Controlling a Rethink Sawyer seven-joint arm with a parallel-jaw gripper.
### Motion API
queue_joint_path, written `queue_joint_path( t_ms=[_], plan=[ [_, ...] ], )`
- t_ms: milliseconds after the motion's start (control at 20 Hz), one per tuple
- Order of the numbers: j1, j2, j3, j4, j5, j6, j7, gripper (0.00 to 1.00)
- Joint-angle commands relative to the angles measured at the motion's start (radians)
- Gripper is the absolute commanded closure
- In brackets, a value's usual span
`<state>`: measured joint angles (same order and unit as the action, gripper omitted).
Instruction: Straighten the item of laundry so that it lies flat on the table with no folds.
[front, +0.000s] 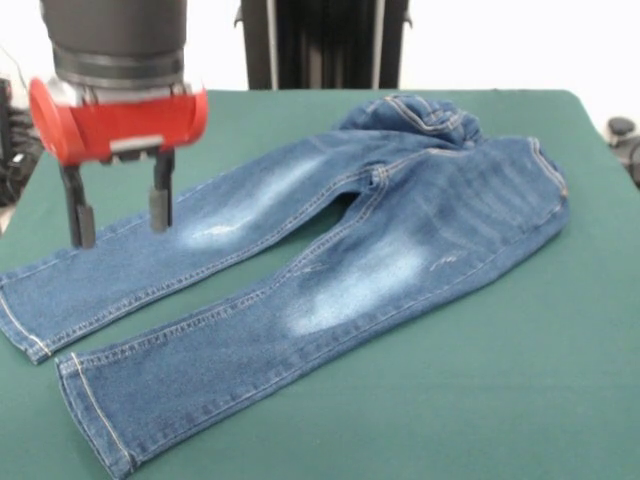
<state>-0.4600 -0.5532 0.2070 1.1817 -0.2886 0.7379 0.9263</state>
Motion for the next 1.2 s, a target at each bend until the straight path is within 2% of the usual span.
queue_joint_path(
  t_ms=[50,400,500,600,950,1200],
  plan=[
    [0.058,-0.048,0.050,0.166,0.063,0.092,0.159,0.00],
    [0.056,-0.059,0.060,0.205,0.085,0.045,0.143,0.00],
    [0.072,-0.067,0.038,0.190,0.070,0.075,0.132,0.00],
    [0.094,-0.072,0.007,0.178,0.054,0.067,0.166,0.00],
    [0.094,-0.078,0.008,0.201,0.072,0.037,0.173,0.00],
    [0.117,-0.092,-0.024,0.224,0.065,0.070,0.193,0.00]
  ],
)
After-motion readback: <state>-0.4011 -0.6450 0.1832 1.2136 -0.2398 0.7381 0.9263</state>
